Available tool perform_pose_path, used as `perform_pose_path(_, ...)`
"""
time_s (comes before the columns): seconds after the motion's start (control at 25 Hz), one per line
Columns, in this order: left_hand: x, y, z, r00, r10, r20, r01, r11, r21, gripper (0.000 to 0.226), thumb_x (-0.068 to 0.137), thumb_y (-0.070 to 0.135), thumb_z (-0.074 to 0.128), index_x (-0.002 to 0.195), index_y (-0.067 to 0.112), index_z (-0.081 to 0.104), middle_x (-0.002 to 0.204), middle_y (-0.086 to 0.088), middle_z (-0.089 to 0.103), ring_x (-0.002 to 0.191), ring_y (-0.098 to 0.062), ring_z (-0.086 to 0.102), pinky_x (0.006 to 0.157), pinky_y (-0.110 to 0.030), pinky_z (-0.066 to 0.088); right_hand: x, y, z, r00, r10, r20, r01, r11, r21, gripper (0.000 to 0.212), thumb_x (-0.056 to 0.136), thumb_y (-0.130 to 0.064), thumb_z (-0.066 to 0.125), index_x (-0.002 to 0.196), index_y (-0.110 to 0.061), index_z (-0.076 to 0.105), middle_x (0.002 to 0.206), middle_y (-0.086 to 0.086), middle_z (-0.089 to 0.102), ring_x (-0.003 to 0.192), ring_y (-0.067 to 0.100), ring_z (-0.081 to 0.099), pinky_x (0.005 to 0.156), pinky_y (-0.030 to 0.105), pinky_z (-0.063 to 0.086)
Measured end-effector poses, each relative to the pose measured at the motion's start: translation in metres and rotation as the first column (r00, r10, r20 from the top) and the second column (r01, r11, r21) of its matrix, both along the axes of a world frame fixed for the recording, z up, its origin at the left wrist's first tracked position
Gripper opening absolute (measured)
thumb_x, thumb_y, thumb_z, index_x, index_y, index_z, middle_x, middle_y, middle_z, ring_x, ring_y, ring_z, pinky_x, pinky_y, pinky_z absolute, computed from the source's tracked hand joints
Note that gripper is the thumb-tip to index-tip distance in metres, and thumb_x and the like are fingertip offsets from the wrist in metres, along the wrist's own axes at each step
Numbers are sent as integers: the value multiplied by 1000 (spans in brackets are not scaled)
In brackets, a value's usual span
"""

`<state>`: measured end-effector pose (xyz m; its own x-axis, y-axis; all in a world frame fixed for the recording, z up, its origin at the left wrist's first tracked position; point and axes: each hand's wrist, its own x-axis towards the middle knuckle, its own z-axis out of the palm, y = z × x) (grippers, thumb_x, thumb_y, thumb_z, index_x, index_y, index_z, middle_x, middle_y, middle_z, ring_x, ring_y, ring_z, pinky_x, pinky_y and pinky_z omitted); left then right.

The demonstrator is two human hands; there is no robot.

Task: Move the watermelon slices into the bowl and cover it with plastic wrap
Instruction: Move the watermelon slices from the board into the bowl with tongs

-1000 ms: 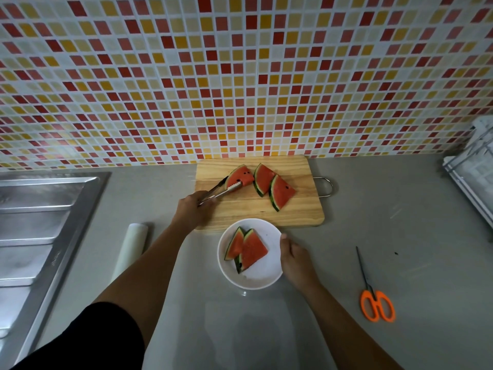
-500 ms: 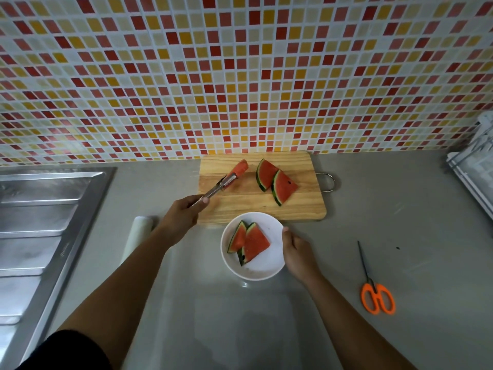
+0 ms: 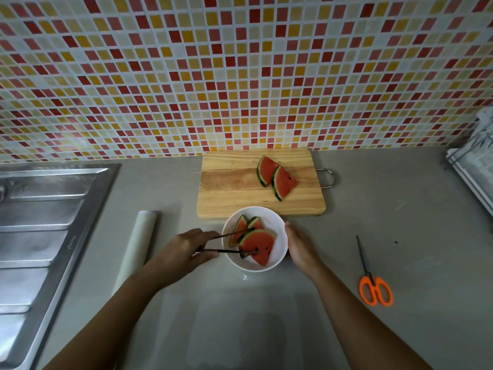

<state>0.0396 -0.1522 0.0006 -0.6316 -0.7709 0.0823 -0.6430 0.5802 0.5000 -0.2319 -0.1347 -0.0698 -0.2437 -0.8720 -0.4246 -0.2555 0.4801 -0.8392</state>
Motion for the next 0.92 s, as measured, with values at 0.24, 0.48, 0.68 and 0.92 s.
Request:
perform_pose_path(0.24, -13, 13, 4, 977, -3, 212, 19, 997, -75, 47, 89, 29, 60, 133, 14, 51, 99, -10, 59, 78, -26, 63, 71, -34, 51, -1, -2, 4, 1000, 10, -17, -9, 999, 36, 41, 97, -42, 28, 72, -27, 57, 80, -13, 59, 77, 3, 54, 72, 29, 37)
perform_pose_path(0.48, 1, 2, 24, 961, -30, 274, 50, 996, -67, 48, 89, 35, 60, 133, 18, 51, 103, -7, 58, 85, -25, 62, 76, -37, 52, 0, -2, 5, 997, 24, -78, -24, 1000, -6, 43, 98, -38, 27, 69, -24, 55, 76, -8, 58, 76, 11, 55, 68, 27, 35)
perform_pose_path(0.68, 0, -3, 25, 987, -6, 158, 14, 999, -51, 44, 88, 33, 62, 128, 19, 56, 94, -4, 60, 82, -20, 63, 75, -32, 51, 1, -1, 5, 995, 30, -90, -32, 999, -18, 40, 99, -36, 28, 77, -21, 57, 86, 3, 61, 83, 19, 55, 72, 27, 34)
perform_pose_path(0.92, 3, -12, 27, 990, 49, 131, -53, 998, 29, 36, 86, 32, 64, 120, 21, 62, 85, 6, 57, 71, -5, 55, 67, -16, 42, 1, -1, 4, 995, 36, -97, -38, 999, -22, 44, 99, -37, 27, 89, -13, 63, 89, 4, 60, 86, 18, 54, 74, 26, 34)
